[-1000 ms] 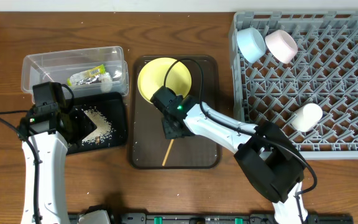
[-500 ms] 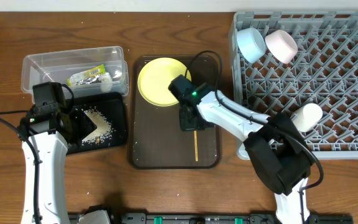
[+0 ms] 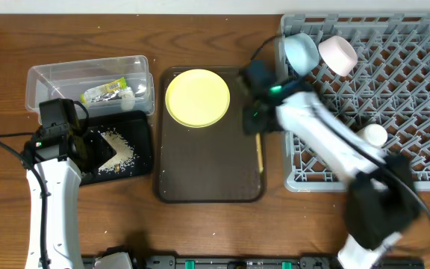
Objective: Sort waste into correct bins and load items into the dishwasher rack
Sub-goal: 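Carry the second chopstick with right gripper and insert it in the rack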
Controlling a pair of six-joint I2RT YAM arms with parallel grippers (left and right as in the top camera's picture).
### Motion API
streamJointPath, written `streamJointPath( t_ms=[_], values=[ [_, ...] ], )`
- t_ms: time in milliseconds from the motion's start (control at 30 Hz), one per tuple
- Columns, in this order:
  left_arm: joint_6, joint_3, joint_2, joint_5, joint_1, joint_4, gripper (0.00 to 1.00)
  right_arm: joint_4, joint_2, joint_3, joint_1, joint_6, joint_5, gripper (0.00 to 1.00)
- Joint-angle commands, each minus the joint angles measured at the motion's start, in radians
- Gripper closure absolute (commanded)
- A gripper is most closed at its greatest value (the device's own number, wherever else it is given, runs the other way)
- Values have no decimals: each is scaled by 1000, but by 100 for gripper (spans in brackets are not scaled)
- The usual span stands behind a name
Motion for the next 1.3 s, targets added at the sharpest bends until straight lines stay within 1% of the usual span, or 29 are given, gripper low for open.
streamJointPath(
  t_ms=[0, 100, 200, 333, 567, 767, 933, 967, 1000, 1100, 1167, 1267],
  values=[
    [-5, 4, -1, -8, 3, -3, 26, -25, -106, 26, -72, -127, 17, 99],
    [-5, 4, -1, -8, 3, -3, 26, -59, -138, 26, -140, -142, 16, 99],
    [-5, 4, -1, -8, 3, -3, 27, -106, -135, 24, -213, -165, 16, 99],
    [-5, 4, -1, -8, 3, -3, 26, -126, -117, 3, -267, -199, 6, 99],
    [-8, 4, -1, -7, 3, -3, 26, -102, -62, -47, -269, -204, -18, 99],
    [-8, 4, -1, -7, 3, -3, 27, -52, 13, -54, -254, -204, -48, 98],
    [-8, 4, -1, -7, 3, -3, 26, -30, 37, -54, -248, -204, -60, 90],
    [-8, 4, -1, -7, 3, -3, 26, -27, 36, -54, -248, -204, -60, 86],
    [-8, 4, -1, -7, 3, -3, 26, -27, 35, -52, -248, -204, -60, 81],
    [-8, 4, -1, -7, 3, -3, 27, -29, 29, -51, -248, -204, -60, 68],
    [-8, 4, -1, -6, 3, -3, 26, -31, 19, -51, -248, -204, -63, 66],
    [-8, 4, -1, 15, 3, -3, 26, -27, -19, -49, -248, -204, -63, 66]
  ],
)
